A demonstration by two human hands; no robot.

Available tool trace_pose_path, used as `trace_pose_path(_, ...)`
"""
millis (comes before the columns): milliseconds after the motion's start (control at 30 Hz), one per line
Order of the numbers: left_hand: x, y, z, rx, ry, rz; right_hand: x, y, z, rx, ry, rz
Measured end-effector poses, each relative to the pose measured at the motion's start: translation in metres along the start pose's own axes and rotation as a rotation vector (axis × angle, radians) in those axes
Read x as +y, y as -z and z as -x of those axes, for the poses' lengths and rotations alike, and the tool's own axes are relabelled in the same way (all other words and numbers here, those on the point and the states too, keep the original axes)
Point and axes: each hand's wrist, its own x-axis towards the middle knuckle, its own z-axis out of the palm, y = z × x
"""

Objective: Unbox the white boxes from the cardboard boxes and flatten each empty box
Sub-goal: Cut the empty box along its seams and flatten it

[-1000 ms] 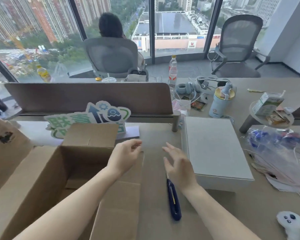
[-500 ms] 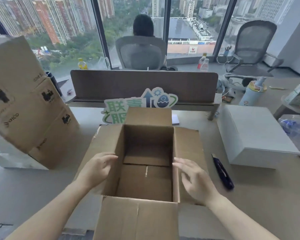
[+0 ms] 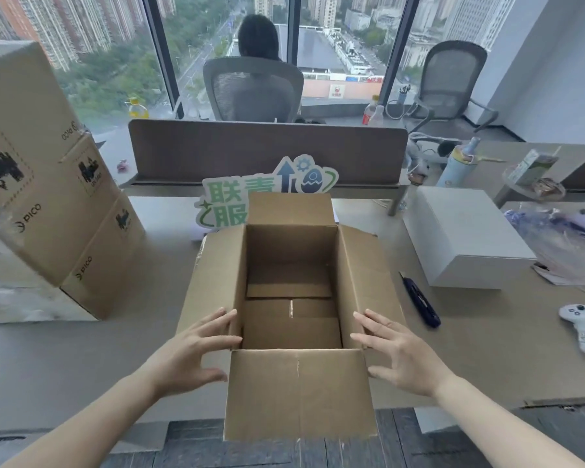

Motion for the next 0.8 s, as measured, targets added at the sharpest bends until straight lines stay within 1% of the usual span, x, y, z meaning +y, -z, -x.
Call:
trace_pose_path(100,0.003,-0.006,0.001,0.079,-0.009,-0.025,0.003,-0.003,-0.002,0.014,-0.006,0.005)
trace_pose_path(167,0.005,-0.008,0.001,0.134,0.039,0.044,0.002,-0.006,-0.003,0.045,-0.025,-0.012)
trace_pose_path(267,0.020,-0.006,-0.001,0.227,0.114,0.236,-0.010,-0.004,-0.008,0.123,-0.155,-0.188)
trace_pose_path(367,0.034,-0.006,-0.010,0.368,0.174,0.250,-0.024,-0.002,-0.019,0.233,-0.290,-0.275)
trace_pose_path(467,0.035,-0.010,-0.023,0.456,0.352,0.226,-0.032,-0.006,-0.030,0.297,-0.414,-0.296)
trace_pose_path(500,0.035,-0.012,-0.027,0.451,0.404,0.249,-0.033,-0.009,-0.033,0.306,-0.427,-0.302)
trace_pose_path(567,0.036,-0.014,-0.033,0.424,0.428,0.288,-0.033,-0.015,-0.036,0.293,-0.431,-0.286)
trace_pose_path(667,0.028,-0.023,-0.036,0.374,0.378,0.254,-0.032,-0.022,-0.038,0.261,-0.435,-0.284)
trace_pose_path(733,0.023,-0.026,-0.035,0.359,0.375,0.237,-0.031,-0.026,-0.036,0.257,-0.452,-0.288)
trace_pose_path(767,0.023,-0.027,-0.033,0.361,0.373,0.214,-0.032,-0.028,-0.034,0.271,-0.452,-0.292)
trace_pose_path(800,0.025,-0.027,-0.028,0.386,0.345,0.143,-0.034,-0.028,-0.031,0.308,-0.447,-0.299)
